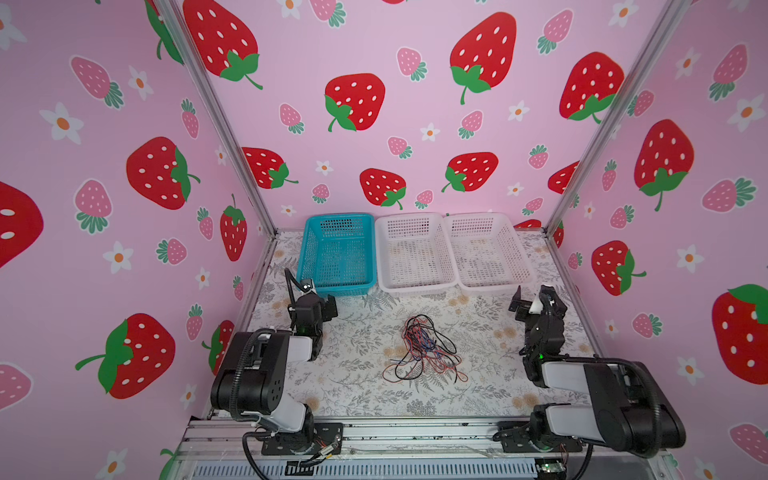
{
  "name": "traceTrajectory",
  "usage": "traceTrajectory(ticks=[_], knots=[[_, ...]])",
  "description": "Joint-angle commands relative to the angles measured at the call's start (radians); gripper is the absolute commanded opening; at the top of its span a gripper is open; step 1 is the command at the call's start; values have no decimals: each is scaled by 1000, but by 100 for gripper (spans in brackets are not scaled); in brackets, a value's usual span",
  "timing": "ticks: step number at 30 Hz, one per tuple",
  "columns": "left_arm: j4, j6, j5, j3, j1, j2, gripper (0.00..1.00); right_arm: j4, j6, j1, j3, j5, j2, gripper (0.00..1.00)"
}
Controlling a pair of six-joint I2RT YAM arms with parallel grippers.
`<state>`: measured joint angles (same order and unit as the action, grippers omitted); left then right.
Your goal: Untangle the cables
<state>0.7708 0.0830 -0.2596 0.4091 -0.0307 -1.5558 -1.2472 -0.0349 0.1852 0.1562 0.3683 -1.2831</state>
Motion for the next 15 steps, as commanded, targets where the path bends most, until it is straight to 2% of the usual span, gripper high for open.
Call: traceTrajectory(ticks=[1,5,7,8,11,14,15], knots=[[29,-5,-1,23,2,10,99,75,23,37,-16,-23,142,99],[28,-5,-1,23,2,10,99,372,-90,98,76,-101,314,99],[27,-6,0,24,3,11,99,585,-127,114,173,-230,352,99],[33,-6,0,22,2,13,99,627,-145,117,204,-303,358,99],[-6,-15,12,24,-2,57,99,557,-250,117,188,-475,403,99],[-95,-32,37,34,-9,133,99,384,-408,117,114,-635,447,99],[-126,-37,49,39,-11,162,99,380,-495,116,98,-650,465,99]])
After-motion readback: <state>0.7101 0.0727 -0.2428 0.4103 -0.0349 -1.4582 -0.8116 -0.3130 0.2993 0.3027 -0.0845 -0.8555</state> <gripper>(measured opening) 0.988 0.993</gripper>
